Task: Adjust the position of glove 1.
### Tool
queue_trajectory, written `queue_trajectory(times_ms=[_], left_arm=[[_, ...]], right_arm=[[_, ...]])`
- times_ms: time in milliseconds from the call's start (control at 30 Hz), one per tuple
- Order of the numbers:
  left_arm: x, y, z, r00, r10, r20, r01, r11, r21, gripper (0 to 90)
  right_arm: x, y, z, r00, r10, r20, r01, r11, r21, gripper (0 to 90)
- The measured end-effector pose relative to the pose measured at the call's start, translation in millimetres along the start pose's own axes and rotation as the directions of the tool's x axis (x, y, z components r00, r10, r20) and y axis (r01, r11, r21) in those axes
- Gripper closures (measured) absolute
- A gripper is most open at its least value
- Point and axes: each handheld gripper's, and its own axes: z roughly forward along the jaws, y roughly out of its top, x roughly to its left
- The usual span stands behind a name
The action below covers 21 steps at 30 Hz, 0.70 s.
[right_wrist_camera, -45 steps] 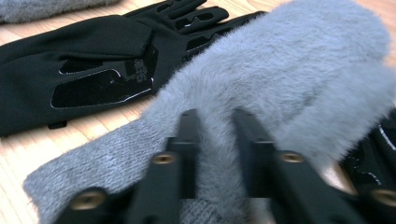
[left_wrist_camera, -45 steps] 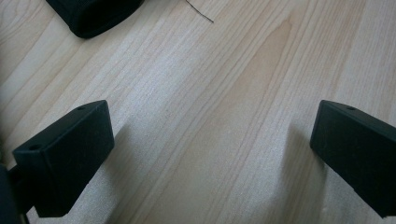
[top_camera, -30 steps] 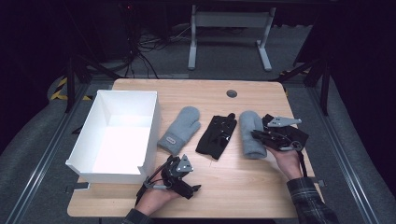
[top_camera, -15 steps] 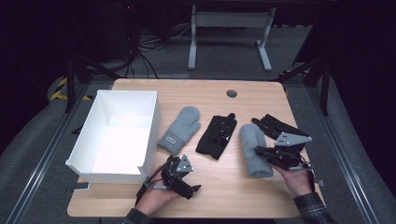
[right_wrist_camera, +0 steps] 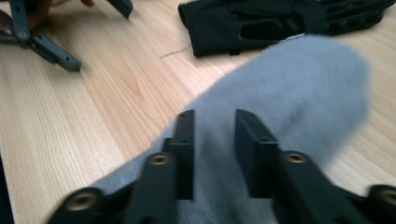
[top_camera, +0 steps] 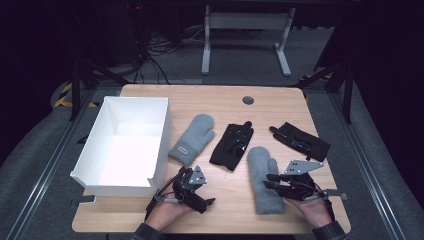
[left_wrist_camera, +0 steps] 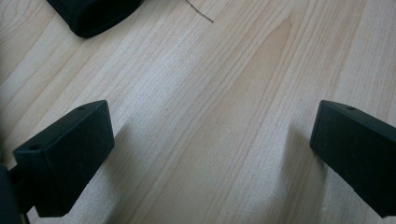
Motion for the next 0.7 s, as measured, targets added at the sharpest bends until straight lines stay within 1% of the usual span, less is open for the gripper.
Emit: queue_trajectory(times_ms=[33, 67, 167, 233, 267, 367, 433, 500, 600, 633, 700], left_arm=[[0.0, 0.0, 0.0, 1.0, 0.0, 0.0, 0.0, 1.0, 0.0, 0.2], [0.0, 0.0, 0.0, 1.0, 0.0, 0.0, 0.0, 1.0, 0.0, 0.2], [0.0, 0.0, 0.0, 1.0, 0.0, 0.0, 0.0, 1.0, 0.0, 0.2], [0.1, 0.0, 0.0, 1.0, 0.0, -0.001, 0.0, 1.0, 0.0, 0.2], [-0.1, 0.1, -0.1, 1.0, -0.001, -0.001, 0.001, 1.0, 0.001, 0.2], [-0.1, 0.0, -0.1, 1.0, -0.002, -0.001, 0.002, 1.0, 0.0, 0.2], [0.0, 0.1, -0.2, 1.0, -0.001, -0.001, 0.001, 1.0, 0.001, 0.2], [0.0, 0.0, -0.1, 1.0, 0.0, -0.001, 0.0, 1.0, 0.001, 0.2], [-0.2, 0.1, 0.0, 1.0, -0.005, -0.004, 0.005, 1.0, 0.001, 0.1], [-0.4, 0.2, 0.1, 1.0, -0.006, -0.005, 0.006, 1.0, 0.0, 0.1], [-0.7, 0.3, 0.3, 0.9999, -0.01, -0.006, 0.01, 0.9999, -0.001, 0.1]], right_arm=[[-0.8, 0.1, -3.1, 1.0, 0.006, 0.001, -0.006, 1.0, -0.015, 66.5], [-1.8, -0.4, -7.7, 1.0, 0.008, 0.006, -0.008, 0.999, -0.031, 67.3], [-6.3, -5.9, -19.3, 0.9995, -0.001, 0.033, 0.002, 0.999, -0.04, 80.5], [-11.1, -13.7, -26.1, 0.999, 0.004, 0.044, -0.003, 1.0, -0.027, 88.2], [-13.1, -17.6, -28.1, 0.9988, 0.007, 0.049, -0.007, 1.0, -0.013, 90.0], [-16.5, -29.1, -29.3, 0.999, 0.012, 0.042, -0.013, 0.999, 0.036, 90.0], [-15.9, -35.4, -28.2, 0.9992, 0.003, 0.039, -0.006, 0.997, 0.071, 90.0], [-13.1, -41.5, -25.6, 0.9997, -0.009, 0.024, 0.006, 0.994, 0.111, 90.0], [-8.5, -44.6, -23.5, 0.9997, -0.023, -0.003, 0.024, 0.991, 0.13, 90.0], [-8.5, -44.6, -23.5, 0.9997, -0.023, -0.003, 0.024, 0.991, 0.13, 90.0], [-7.7, -44.1, -22.9, 0.9994, -0.03, -0.019, 0.032, 0.991, 0.129, 90.0]])
